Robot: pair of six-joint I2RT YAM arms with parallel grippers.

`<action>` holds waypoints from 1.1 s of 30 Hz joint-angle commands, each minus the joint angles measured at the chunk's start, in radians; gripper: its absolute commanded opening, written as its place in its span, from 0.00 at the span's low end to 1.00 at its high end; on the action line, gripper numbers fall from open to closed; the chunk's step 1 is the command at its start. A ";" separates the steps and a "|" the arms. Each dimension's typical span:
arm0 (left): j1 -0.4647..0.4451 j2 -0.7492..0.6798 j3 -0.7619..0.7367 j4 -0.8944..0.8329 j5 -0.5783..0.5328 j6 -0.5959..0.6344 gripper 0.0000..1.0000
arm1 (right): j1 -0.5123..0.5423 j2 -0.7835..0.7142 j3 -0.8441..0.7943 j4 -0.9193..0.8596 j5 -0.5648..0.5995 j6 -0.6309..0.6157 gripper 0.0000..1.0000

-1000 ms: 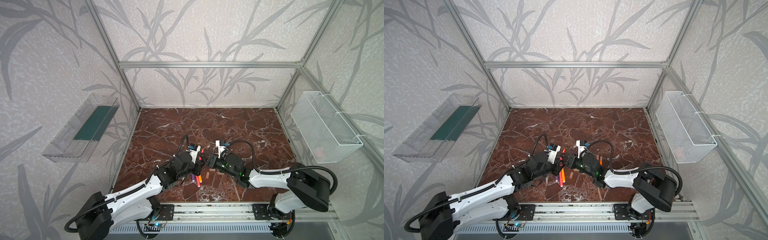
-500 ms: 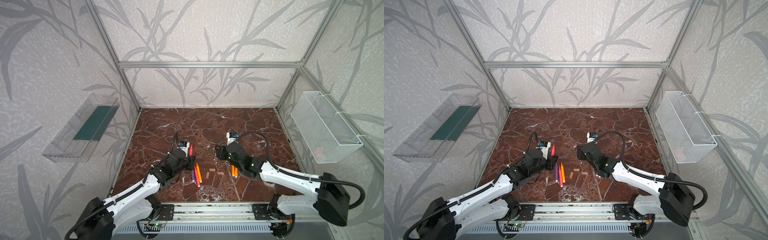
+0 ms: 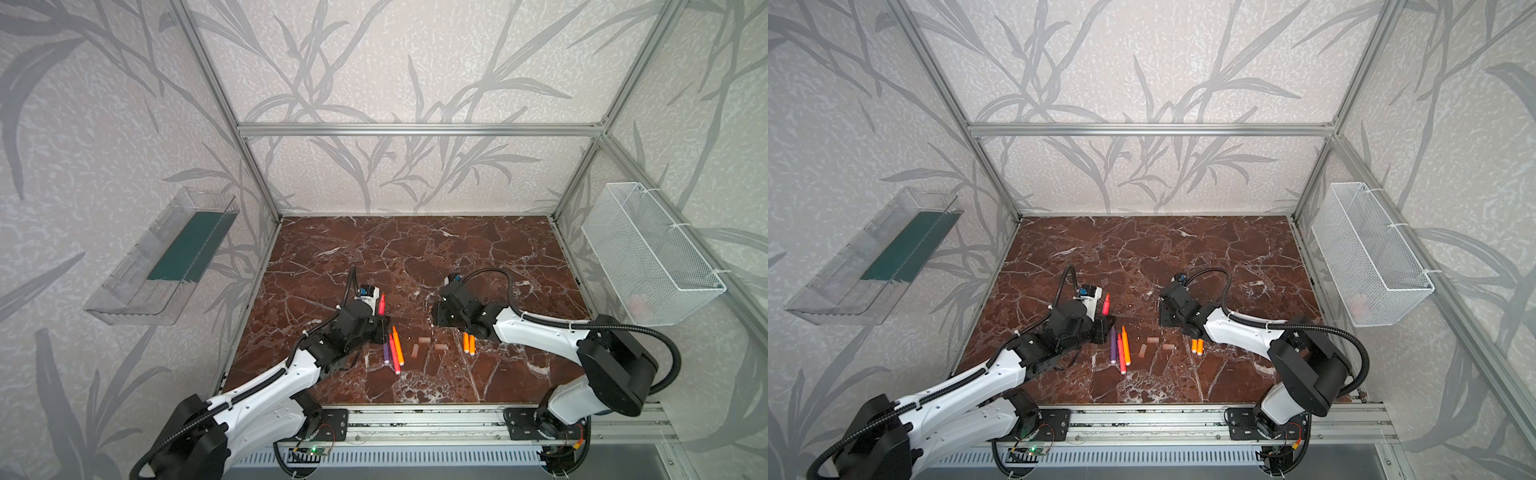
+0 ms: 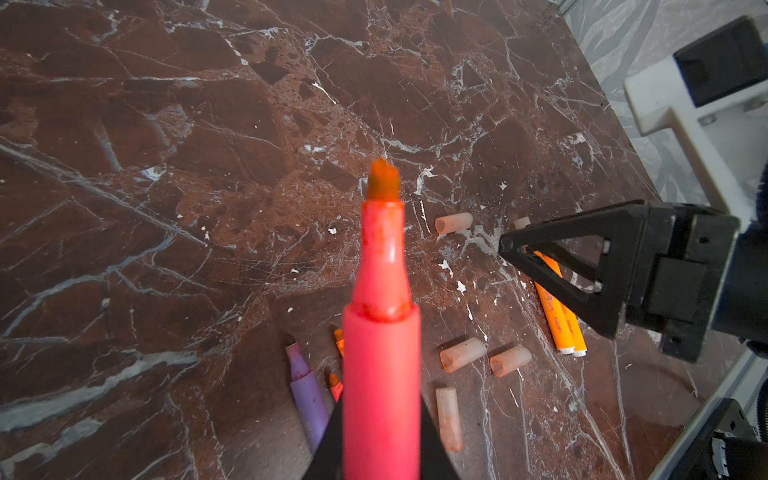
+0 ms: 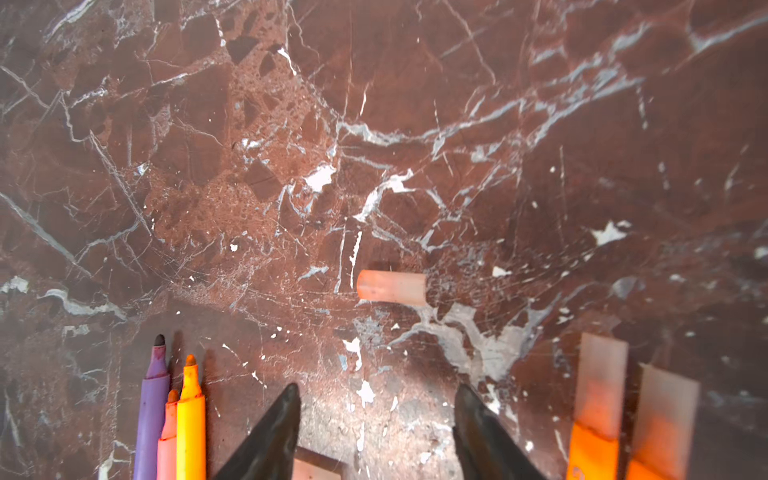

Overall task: Insert the pens into the pen caps
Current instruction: 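Move the right gripper back over a pale pink cap on the table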

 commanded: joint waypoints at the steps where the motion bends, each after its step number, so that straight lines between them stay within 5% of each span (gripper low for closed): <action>1: 0.007 -0.020 -0.001 -0.024 -0.031 0.005 0.00 | 0.000 0.036 -0.020 0.077 -0.030 0.048 0.60; 19: 0.011 -0.116 -0.017 -0.075 -0.047 0.012 0.00 | -0.040 0.209 0.024 0.159 -0.112 0.074 0.60; 33: 0.012 -0.113 -0.025 -0.064 -0.044 0.009 0.00 | -0.055 0.328 0.150 0.089 -0.050 0.041 0.60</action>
